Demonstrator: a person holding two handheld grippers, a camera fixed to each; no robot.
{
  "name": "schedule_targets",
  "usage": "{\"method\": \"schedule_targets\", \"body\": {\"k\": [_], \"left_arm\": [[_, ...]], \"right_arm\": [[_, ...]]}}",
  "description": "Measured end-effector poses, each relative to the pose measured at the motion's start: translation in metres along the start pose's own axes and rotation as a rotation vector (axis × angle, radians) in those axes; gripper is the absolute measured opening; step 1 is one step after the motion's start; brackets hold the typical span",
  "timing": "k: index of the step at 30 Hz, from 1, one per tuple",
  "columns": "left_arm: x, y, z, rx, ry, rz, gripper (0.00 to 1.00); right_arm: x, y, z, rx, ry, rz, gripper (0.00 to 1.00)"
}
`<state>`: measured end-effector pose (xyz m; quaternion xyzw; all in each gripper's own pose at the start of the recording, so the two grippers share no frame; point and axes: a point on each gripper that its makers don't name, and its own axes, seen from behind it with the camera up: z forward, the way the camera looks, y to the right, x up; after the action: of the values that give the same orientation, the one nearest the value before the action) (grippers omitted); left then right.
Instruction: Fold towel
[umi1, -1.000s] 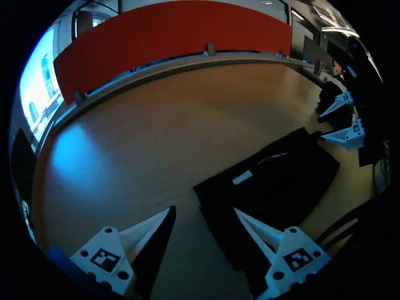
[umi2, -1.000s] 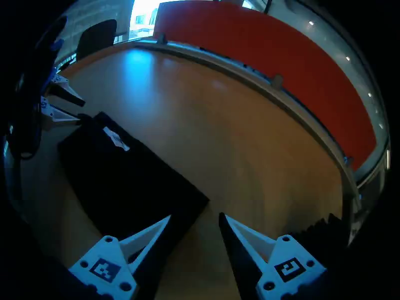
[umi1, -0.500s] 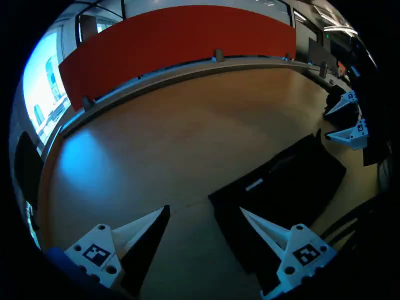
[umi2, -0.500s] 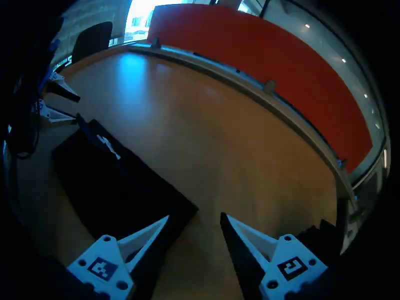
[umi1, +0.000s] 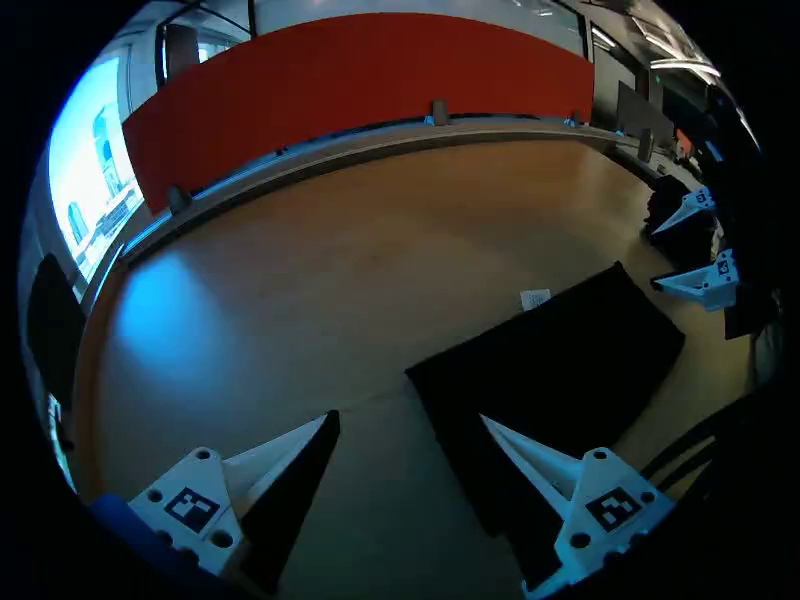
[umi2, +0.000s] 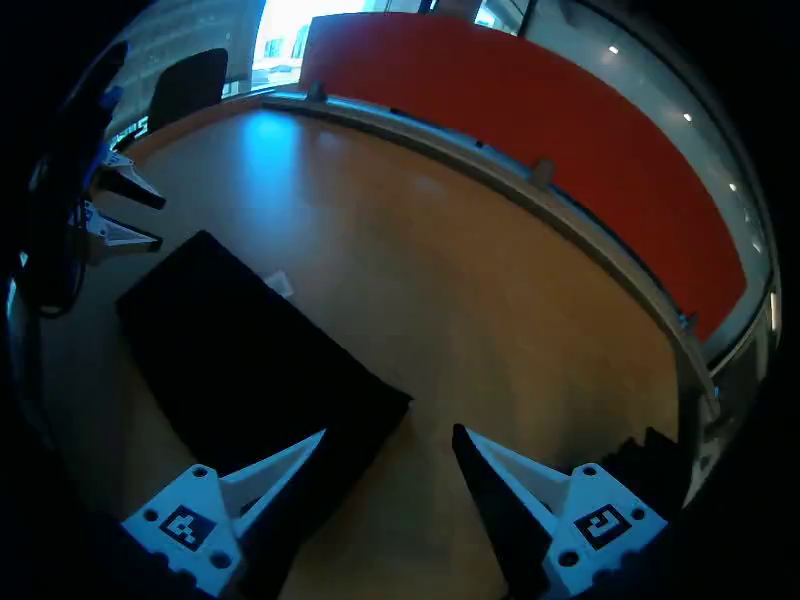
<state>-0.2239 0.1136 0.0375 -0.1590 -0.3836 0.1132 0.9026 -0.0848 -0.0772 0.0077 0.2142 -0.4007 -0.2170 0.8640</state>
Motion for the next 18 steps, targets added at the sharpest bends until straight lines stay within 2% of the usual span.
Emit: {"method": "schedule_targets", "body": {"k": [18], "left_arm": [[-0.023,0.013,-0.039,-0.016,0.023,-0.088,0.93]], "right_arm": [[-0.029,-0.017,-0.038,0.012,0.009,0.051,0.88]]}}
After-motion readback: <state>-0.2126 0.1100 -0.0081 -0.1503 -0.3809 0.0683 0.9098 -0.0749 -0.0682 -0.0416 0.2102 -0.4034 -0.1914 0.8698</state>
